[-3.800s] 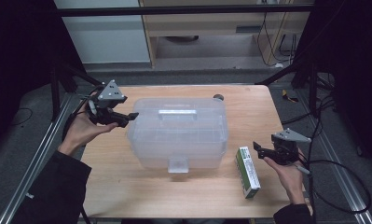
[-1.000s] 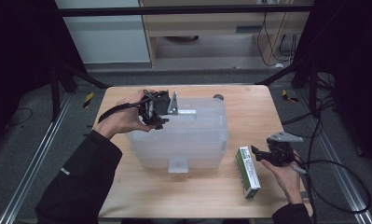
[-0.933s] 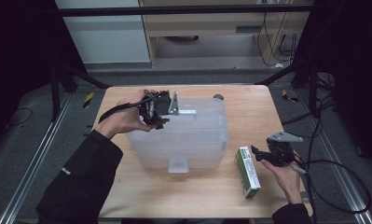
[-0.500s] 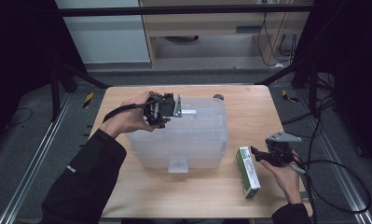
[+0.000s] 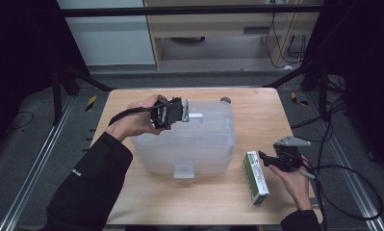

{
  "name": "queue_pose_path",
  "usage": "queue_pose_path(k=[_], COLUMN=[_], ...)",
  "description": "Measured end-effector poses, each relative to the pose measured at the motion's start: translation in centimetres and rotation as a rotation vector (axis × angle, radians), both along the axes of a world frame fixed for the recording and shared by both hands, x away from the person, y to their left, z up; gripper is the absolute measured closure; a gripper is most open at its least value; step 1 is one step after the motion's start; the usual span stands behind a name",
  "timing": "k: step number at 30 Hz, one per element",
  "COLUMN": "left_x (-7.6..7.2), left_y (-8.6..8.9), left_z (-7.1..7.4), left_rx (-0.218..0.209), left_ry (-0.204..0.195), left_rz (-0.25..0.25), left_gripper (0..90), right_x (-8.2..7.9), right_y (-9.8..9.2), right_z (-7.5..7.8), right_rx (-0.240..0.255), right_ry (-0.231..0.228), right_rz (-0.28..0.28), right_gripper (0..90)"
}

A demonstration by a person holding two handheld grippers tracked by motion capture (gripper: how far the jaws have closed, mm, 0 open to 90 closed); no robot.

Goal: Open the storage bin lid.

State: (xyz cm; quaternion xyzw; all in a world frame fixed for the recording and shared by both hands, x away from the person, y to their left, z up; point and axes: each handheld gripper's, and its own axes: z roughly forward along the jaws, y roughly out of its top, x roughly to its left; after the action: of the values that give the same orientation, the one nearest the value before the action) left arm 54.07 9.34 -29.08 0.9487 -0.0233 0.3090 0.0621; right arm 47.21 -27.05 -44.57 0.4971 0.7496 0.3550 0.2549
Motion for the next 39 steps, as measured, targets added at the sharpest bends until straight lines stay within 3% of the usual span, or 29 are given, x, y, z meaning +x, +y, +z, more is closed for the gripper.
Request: queue_pose_path(k=[1,8,14,32,33,39], left_x=[-0.1,-0.1,-0.2,0.1,0.0,0.1], left_y=[0.0,-0.3,-0.3,-0.2,-0.2,-0.2], left_z=[-0.1,0.0,0.0,0.3,0.2,0.4], left_rx=[-0.009,0.029,0.035,0.016,0.012,0.017], left_ry=[0.008,-0.022,-0.038,0.002,0.019,0.012], left_rz=[0.022,-0.005,-0.007,0.005,0.028,0.015], left_gripper=[72.2,74.7,75.2,75.3,75.3,75.2], right_x=[0.0,0.0,-0.2,-0.7,-0.8,-1.0], right_y=[0.1,0.0,0.2,0.6,0.7,1.1], right_z=[0.0,0.2,0.7,2.4,2.7,3.4], right_rx=[0.002,0.006,0.015,0.059,0.068,0.073], right_ry=[0.005,0.002,-0.003,-0.037,-0.041,-0.045], right_rz=[-0.001,0.007,0.014,0.038,0.04,0.074], right_gripper=[35.3,37.1,39.3,57.8,61.2,68.7])
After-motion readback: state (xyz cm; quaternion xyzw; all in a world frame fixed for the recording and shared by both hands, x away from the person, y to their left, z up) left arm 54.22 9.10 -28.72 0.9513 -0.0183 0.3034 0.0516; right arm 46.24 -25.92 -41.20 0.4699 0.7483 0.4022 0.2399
